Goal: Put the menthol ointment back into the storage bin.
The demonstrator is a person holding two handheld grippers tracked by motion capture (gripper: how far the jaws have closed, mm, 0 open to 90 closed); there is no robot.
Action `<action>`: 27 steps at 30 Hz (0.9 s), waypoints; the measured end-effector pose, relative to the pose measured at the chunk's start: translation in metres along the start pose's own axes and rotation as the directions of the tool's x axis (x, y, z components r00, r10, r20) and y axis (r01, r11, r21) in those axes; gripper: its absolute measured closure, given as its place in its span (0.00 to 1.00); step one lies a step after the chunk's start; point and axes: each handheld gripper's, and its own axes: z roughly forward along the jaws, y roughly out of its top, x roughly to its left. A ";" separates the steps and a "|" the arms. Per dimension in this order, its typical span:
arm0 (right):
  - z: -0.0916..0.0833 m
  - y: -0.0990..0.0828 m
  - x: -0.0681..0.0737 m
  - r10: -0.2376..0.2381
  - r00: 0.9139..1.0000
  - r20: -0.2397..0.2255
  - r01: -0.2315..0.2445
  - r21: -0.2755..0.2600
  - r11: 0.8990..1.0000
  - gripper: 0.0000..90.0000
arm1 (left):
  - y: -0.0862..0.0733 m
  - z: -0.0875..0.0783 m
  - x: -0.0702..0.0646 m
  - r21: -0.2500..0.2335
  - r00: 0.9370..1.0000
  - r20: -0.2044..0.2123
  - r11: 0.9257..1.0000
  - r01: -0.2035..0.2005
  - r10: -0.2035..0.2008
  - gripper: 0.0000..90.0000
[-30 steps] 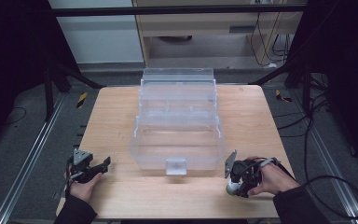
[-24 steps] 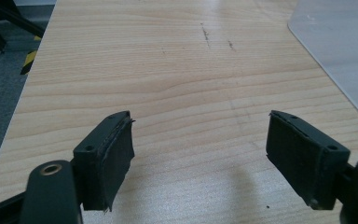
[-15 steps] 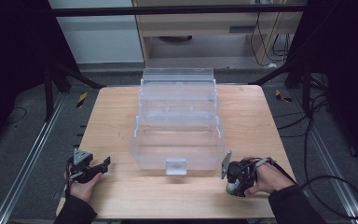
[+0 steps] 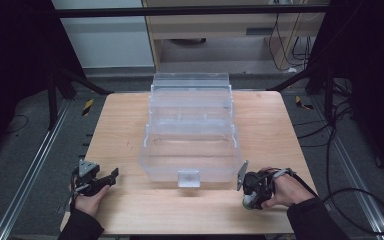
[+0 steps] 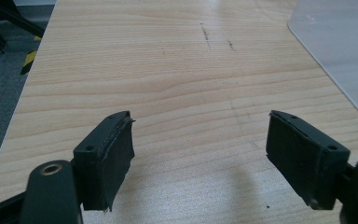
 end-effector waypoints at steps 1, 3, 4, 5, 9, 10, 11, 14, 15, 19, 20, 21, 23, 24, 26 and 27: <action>0.000 0.000 0.000 0.000 1.000 -0.002 0.000 0.000 1.000 0.56 | 0.000 0.000 0.000 0.000 1.000 0.000 1.000 0.000 0.000 0.25; -0.001 0.000 0.000 0.008 1.000 -0.005 -0.008 -0.007 1.000 0.56 | 0.000 0.000 0.000 0.000 1.000 0.000 1.000 0.000 0.000 0.25; -0.002 -0.001 0.000 0.006 1.000 -0.003 -0.006 -0.008 1.000 0.56 | 0.000 0.000 0.000 0.000 1.000 0.000 1.000 0.001 -0.001 0.25; -0.002 -0.001 0.000 0.006 1.000 -0.003 -0.006 -0.013 1.000 0.56 | 0.000 0.000 0.000 0.000 1.000 0.000 1.000 0.001 -0.001 0.25; -0.008 -0.003 0.000 0.014 1.000 0.003 -0.013 -0.021 1.000 0.56 | 0.000 0.000 0.000 0.000 1.000 -0.001 1.000 0.000 0.000 0.25; -0.009 -0.003 0.000 0.017 1.000 0.003 -0.017 -0.021 1.000 0.56 | 0.000 0.000 0.000 -0.001 1.000 -0.001 1.000 -0.001 0.001 0.25; -0.011 -0.003 0.000 0.016 1.000 0.004 -0.016 -0.024 1.000 0.56 | 0.000 0.000 0.000 0.000 1.000 -0.001 1.000 -0.002 0.002 0.25; -0.016 -0.004 0.001 0.021 1.000 0.011 -0.021 -0.039 0.999 0.56 | 0.000 0.000 0.000 -0.001 1.000 -0.001 1.000 0.000 0.000 0.25; -0.018 -0.004 0.001 0.023 1.000 0.013 -0.022 -0.043 0.999 0.56 | 0.000 0.000 0.000 0.000 1.000 -0.002 1.000 0.000 0.000 0.25; -0.024 -0.006 -0.001 0.042 0.999 0.022 -0.041 -0.061 0.997 0.56 | 0.000 0.000 0.000 0.000 1.000 -0.001 1.000 0.000 0.000 0.25; -0.026 -0.006 -0.001 0.039 0.999 0.026 -0.037 -0.061 0.997 0.56 | 0.000 0.000 0.000 0.000 1.000 -0.001 1.000 0.000 0.000 0.25; -0.029 -0.006 -0.001 0.041 0.999 0.027 -0.039 -0.067 0.997 0.56 | 0.000 0.000 0.000 0.000 1.000 0.000 1.000 0.001 -0.001 0.25; -0.033 -0.006 -0.001 0.042 0.999 0.028 -0.040 -0.071 0.997 0.56 | 0.000 0.000 0.000 0.000 1.000 -0.001 1.000 0.000 0.000 0.25; -0.035 -0.006 -0.001 0.040 0.999 0.033 -0.037 -0.076 0.996 0.56 | 0.000 0.000 0.000 0.000 1.000 -0.001 1.000 0.000 0.000 0.25; -0.041 -0.005 -0.002 0.045 0.998 0.042 -0.041 -0.082 0.996 0.56 | 0.000 0.000 0.000 0.000 1.000 -0.002 1.000 0.000 0.000 0.25; -0.043 -0.004 -0.002 0.046 0.998 0.043 -0.043 -0.082 0.996 0.56 | 0.000 0.000 0.000 0.000 1.000 -0.002 1.000 0.000 0.000 0.25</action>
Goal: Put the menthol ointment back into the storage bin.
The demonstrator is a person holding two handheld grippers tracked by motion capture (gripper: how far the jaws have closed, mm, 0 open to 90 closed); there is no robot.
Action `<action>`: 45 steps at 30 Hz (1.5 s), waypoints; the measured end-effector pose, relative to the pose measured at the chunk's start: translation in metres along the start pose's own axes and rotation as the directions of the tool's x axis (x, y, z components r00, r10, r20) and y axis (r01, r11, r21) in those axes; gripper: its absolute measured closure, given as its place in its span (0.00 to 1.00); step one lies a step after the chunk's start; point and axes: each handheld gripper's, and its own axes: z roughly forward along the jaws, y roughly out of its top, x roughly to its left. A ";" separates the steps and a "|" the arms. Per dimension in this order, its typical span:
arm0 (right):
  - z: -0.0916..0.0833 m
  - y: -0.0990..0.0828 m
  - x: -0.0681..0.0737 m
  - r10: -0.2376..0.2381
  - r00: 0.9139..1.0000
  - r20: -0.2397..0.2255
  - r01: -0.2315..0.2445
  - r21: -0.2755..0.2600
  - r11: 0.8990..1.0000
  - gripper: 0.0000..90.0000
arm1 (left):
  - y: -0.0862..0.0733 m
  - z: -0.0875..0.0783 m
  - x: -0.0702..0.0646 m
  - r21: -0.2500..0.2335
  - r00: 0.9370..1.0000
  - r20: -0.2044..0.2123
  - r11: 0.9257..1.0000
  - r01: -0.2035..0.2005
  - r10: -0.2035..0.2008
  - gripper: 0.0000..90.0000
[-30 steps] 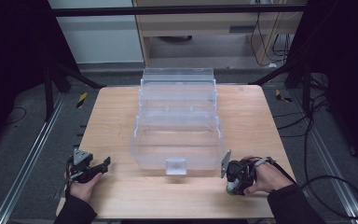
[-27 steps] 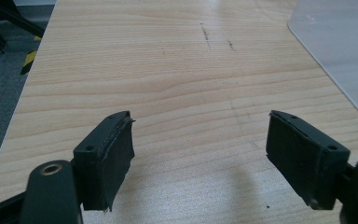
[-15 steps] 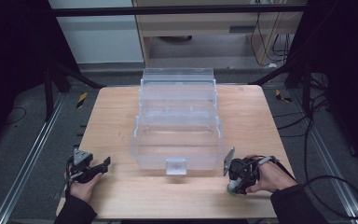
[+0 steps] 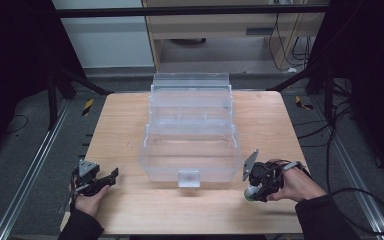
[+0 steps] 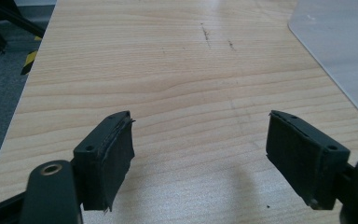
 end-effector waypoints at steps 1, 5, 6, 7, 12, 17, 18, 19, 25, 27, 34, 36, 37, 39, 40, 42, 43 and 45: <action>-0.003 0.000 -0.001 0.000 1.000 0.007 0.000 -0.006 1.000 0.56 | 0.000 0.000 0.000 0.000 1.000 0.000 1.000 0.000 0.000 0.25; -0.012 0.003 -0.002 0.006 1.000 0.019 -0.006 -0.014 1.000 0.56 | 0.000 0.000 0.000 0.000 1.000 0.001 1.000 0.002 -0.002 0.25; -0.014 0.003 -0.002 0.003 1.000 0.027 -0.003 -0.015 1.000 0.56 | 0.000 0.000 0.000 -0.001 1.000 0.000 1.000 0.002 -0.002 0.25; -0.017 0.004 -0.003 0.003 1.000 0.028 -0.003 -0.017 1.000 0.56 | 0.000 0.000 0.000 0.000 1.000 -0.001 1.000 0.001 -0.001 0.25; -0.026 0.004 -0.004 0.009 0.999 0.039 -0.008 -0.036 0.999 0.56 | 0.000 0.000 0.000 -0.002 1.000 -0.012 1.000 0.001 -0.001 0.24; -0.033 0.004 -0.006 0.018 0.999 0.051 -0.015 -0.050 0.999 0.56 | 0.000 0.000 0.000 -0.002 1.000 -0.017 1.000 0.000 0.000 0.24; -0.035 0.005 -0.007 0.019 0.999 0.050 -0.017 -0.049 0.999 0.56 | 0.000 0.000 0.000 -0.002 1.000 -0.017 1.000 0.000 0.000 0.24; -0.036 0.005 -0.007 0.023 0.998 0.052 -0.020 -0.054 0.998 0.56 | 0.000 0.000 0.000 -0.002 1.000 -0.017 1.000 0.000 0.000 0.24; -0.046 0.005 -0.012 0.039 0.997 0.061 -0.035 -0.071 0.997 0.56 | 0.000 0.000 0.000 -0.002 1.000 -0.017 1.000 -0.001 0.001 0.24; -0.049 0.006 -0.013 0.041 0.997 0.062 -0.036 -0.073 0.997 0.56 | 0.000 0.000 0.000 -0.003 1.000 -0.016 1.000 -0.001 0.001 0.24; -0.059 0.014 -0.019 0.034 0.997 0.074 -0.027 -0.081 0.996 0.56 | 0.000 -0.001 0.000 -0.006 1.000 -0.011 1.000 -0.004 0.004 0.25; -0.061 0.016 -0.021 0.034 0.997 0.075 -0.028 -0.089 0.996 0.56 | 0.000 -0.001 0.000 -0.007 1.000 -0.010 1.000 -0.003 0.003 0.25; -0.062 0.017 -0.022 0.037 0.997 0.072 -0.030 -0.093 0.995 0.56 | 0.000 -0.001 0.000 -0.008 1.000 -0.010 1.000 -0.004 0.004 0.25; -0.065 0.019 -0.025 0.036 0.996 0.078 -0.028 -0.099 0.995 0.56 | 0.000 -0.001 0.000 -0.008 1.000 -0.010 1.000 -0.004 0.004 0.25; -0.066 0.019 -0.025 0.042 0.996 0.076 -0.035 -0.096 0.995 0.56 | 0.000 -0.001 0.000 -0.008 1.000 -0.010 1.000 -0.003 0.003 0.25; -0.069 0.021 -0.027 0.043 0.996 0.078 -0.035 -0.098 0.995 0.56 | 0.000 -0.001 0.000 -0.009 1.000 -0.009 1.000 -0.004 0.004 0.25; -0.071 0.022 -0.028 0.042 0.996 0.080 -0.034 -0.099 0.994 0.56 | 0.000 -0.001 0.000 -0.009 1.000 -0.008 1.000 -0.004 0.004 0.25; -0.073 0.024 -0.029 0.041 0.996 0.083 -0.033 -0.103 0.994 0.56 | 0.000 -0.001 0.000 -0.010 1.000 -0.007 1.000 -0.005 0.005 0.25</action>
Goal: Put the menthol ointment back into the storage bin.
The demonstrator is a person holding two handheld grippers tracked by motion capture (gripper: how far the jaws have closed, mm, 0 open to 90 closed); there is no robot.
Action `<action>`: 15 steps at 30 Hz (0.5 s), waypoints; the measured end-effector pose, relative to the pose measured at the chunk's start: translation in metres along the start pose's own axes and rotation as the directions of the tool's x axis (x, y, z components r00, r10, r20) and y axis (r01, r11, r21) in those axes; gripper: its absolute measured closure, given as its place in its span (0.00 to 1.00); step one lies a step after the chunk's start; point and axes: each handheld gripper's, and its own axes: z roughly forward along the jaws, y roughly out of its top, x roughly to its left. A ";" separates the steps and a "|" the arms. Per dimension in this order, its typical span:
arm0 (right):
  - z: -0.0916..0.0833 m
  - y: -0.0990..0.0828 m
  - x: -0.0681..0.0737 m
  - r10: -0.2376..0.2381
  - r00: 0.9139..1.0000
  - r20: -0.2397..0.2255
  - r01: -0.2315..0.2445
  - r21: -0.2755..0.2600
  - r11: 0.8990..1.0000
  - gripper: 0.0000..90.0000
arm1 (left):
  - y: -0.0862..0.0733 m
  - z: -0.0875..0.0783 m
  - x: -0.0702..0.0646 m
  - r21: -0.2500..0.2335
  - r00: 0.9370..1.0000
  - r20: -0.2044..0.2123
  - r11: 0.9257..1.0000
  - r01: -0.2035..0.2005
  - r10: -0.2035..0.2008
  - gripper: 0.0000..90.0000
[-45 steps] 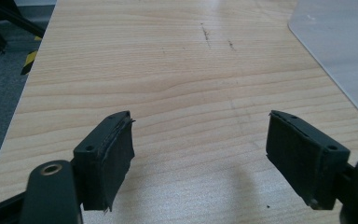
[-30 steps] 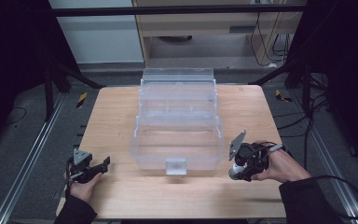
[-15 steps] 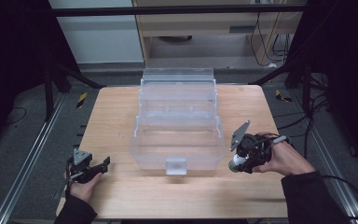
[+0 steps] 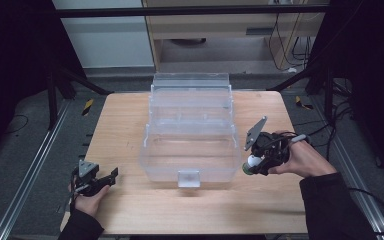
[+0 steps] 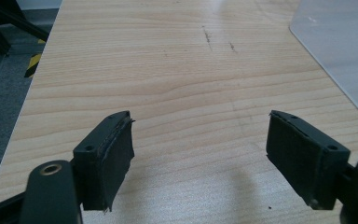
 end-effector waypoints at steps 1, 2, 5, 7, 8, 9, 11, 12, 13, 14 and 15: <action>-0.002 0.001 -0.001 0.000 1.000 -0.002 0.000 0.002 1.000 0.56 | 0.000 0.000 0.000 0.000 1.000 0.000 1.000 0.000 0.000 0.25; -0.002 0.002 -0.001 -0.008 1.000 0.002 0.008 -0.002 1.000 0.56 | 0.000 0.000 0.000 -0.001 1.000 0.000 1.000 0.000 0.000 0.25; -0.005 0.006 -0.003 -0.008 1.000 0.006 0.008 -0.008 1.000 0.56 | 0.000 0.000 0.000 -0.002 1.000 0.002 1.000 -0.001 0.001 0.25; -0.006 0.008 -0.004 -0.003 1.000 0.008 0.004 -0.013 1.000 0.56 | 0.000 0.000 0.000 -0.001 1.000 0.002 1.000 -0.003 0.003 0.25; -0.007 0.009 -0.005 -0.004 1.000 0.008 0.004 -0.016 1.000 0.56 | 0.000 0.000 0.000 -0.001 1.000 0.002 1.000 -0.003 0.003 0.25; -0.007 0.010 -0.005 -0.008 1.000 0.013 0.008 -0.019 1.000 0.56 | 0.000 0.000 0.000 -0.001 1.000 0.003 1.000 -0.001 0.001 0.25; -0.009 0.013 -0.007 -0.015 1.000 0.012 0.015 -0.021 1.000 0.56 | 0.000 0.000 0.000 -0.001 1.000 0.003 1.000 0.000 0.000 0.25; -0.010 0.014 -0.007 -0.005 1.000 0.011 0.005 -0.017 1.000 0.56 | 0.000 0.000 0.000 -0.001 1.000 0.004 1.000 0.000 0.000 0.25; -0.011 0.016 -0.008 -0.011 1.000 0.014 0.011 -0.020 1.000 0.56 | 0.000 0.000 0.000 -0.001 1.000 0.004 1.000 -0.001 0.001 0.25; -0.011 0.017 -0.009 -0.011 1.000 0.012 0.011 -0.021 1.000 0.56 | 0.000 0.000 0.000 -0.001 1.000 0.005 1.000 -0.001 0.001 0.25; -0.012 0.019 -0.009 -0.011 1.000 0.012 0.012 -0.022 1.000 0.56 | 0.000 0.000 0.000 -0.001 1.000 0.004 1.000 -0.001 0.001 0.25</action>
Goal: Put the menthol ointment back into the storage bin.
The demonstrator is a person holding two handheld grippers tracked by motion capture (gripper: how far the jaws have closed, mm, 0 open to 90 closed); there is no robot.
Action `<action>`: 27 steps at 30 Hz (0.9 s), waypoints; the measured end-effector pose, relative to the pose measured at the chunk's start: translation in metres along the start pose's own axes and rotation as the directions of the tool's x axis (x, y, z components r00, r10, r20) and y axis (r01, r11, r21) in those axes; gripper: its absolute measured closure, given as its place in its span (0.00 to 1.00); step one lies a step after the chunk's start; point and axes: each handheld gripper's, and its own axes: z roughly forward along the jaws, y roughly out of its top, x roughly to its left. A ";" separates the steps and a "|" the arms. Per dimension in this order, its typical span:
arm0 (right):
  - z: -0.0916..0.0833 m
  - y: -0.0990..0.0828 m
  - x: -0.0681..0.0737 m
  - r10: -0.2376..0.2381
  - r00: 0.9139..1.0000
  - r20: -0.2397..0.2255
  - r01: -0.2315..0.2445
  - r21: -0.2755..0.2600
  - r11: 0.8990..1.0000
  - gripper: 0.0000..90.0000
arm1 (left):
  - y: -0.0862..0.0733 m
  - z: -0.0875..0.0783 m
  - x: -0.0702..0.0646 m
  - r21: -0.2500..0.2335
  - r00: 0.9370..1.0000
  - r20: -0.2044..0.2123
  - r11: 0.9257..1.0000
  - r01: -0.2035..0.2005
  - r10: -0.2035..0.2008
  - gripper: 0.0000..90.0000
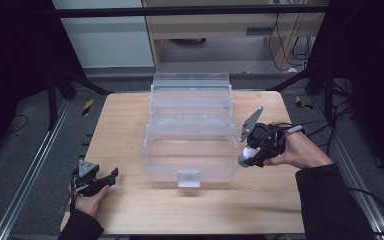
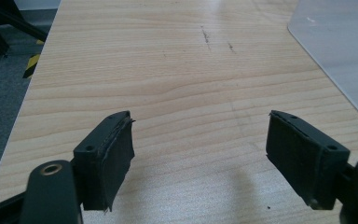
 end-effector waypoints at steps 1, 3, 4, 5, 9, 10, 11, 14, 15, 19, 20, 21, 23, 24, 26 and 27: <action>0.000 0.001 -0.001 -0.003 1.000 0.002 0.003 -0.001 1.000 0.56 | 0.000 0.000 0.000 0.001 1.000 0.001 1.000 0.000 0.000 0.25; -0.001 0.004 -0.002 -0.010 1.000 0.001 0.010 0.002 1.000 0.56 | 0.000 0.000 0.000 0.001 1.000 0.001 1.000 0.000 0.000 0.25; -0.001 0.006 -0.002 -0.009 1.000 -0.001 0.009 0.002 1.000 0.56 | 0.000 0.000 0.000 0.001 1.000 0.001 1.000 0.000 0.000 0.25; -0.001 0.007 -0.003 -0.018 1.000 0.000 0.018 0.002 1.000 0.56 | 0.000 0.000 0.000 0.001 1.000 0.002 1.000 0.000 0.000 0.25; 0.000 0.012 -0.006 -0.015 1.000 -0.003 0.015 0.001 1.000 0.56 | 0.000 0.000 0.000 0.002 1.000 0.002 1.000 -0.001 0.001 0.25; 0.000 0.013 -0.007 -0.015 1.000 -0.006 0.015 0.004 1.000 0.56 | 0.000 0.000 0.000 0.003 1.000 0.001 1.000 -0.001 0.001 0.25; 0.001 0.014 -0.008 -0.019 1.000 -0.007 0.019 0.002 1.000 0.56 | 0.000 0.000 0.000 0.004 1.000 0.002 1.000 -0.001 0.001 0.25; 0.004 0.017 -0.011 -0.019 1.000 -0.012 0.019 0.002 1.000 0.56 | 0.000 0.000 0.000 0.003 1.000 0.002 1.000 -0.002 0.002 0.25; 0.005 0.018 -0.011 -0.020 1.000 -0.012 0.020 0.000 1.000 0.56 | 0.000 0.000 0.000 0.002 1.000 0.002 1.000 -0.002 0.002 0.25; 0.008 0.022 -0.014 -0.016 1.000 -0.015 0.016 -0.001 1.000 0.56 | 0.000 0.000 0.000 0.002 1.000 0.002 1.000 -0.002 0.002 0.25; 0.009 0.022 -0.016 -0.023 1.000 -0.016 0.023 -0.001 1.000 0.56 | 0.000 0.000 0.000 0.002 1.000 0.002 1.000 -0.002 0.002 0.25; 0.010 0.023 -0.016 -0.022 1.000 -0.016 0.022 -0.001 1.000 0.56 | 0.000 0.000 0.000 0.003 1.000 0.002 1.000 -0.002 0.002 0.25; 0.012 0.025 -0.018 -0.026 1.000 -0.014 0.026 0.001 1.000 0.56 | 0.000 0.000 0.000 0.003 1.000 0.002 1.000 -0.002 0.002 0.25; 0.013 0.025 -0.019 -0.030 0.999 -0.013 0.030 -0.003 1.000 0.56 | 0.000 0.000 0.000 0.003 1.000 0.002 1.000 -0.002 0.002 0.25; 0.014 0.026 -0.020 -0.035 0.999 -0.014 0.035 -0.007 0.999 0.56 | 0.000 0.000 0.000 0.001 1.000 0.002 1.000 -0.002 0.002 0.25; 0.015 0.028 -0.021 -0.033 0.999 -0.018 0.033 -0.002 0.999 0.56 | 0.000 0.000 0.000 0.001 1.000 0.003 1.000 -0.001 0.001 0.25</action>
